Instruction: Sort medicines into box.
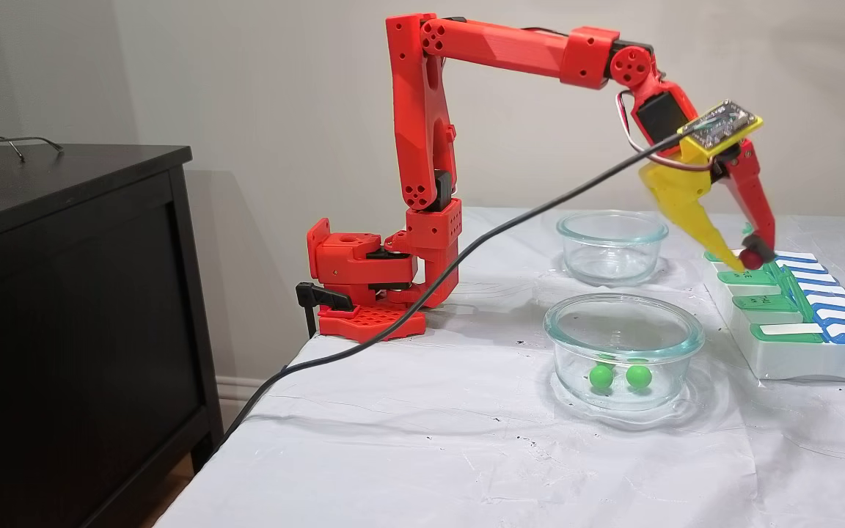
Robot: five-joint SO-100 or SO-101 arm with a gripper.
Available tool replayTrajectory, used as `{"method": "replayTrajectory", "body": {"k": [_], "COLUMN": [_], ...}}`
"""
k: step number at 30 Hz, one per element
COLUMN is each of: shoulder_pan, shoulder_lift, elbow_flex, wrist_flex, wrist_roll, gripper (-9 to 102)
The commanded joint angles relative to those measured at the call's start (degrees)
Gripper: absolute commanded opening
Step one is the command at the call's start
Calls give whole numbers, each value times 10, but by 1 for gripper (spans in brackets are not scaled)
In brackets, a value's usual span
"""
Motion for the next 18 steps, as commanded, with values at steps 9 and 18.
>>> {"method": "replayTrajectory", "body": {"k": [9,18], "shoulder_pan": [-18,-16], "shoulder_lift": [-3,-60], "elbow_flex": [14,-34], "wrist_flex": [-69,-92], "wrist_roll": [18,30], "gripper": [0,0]}}
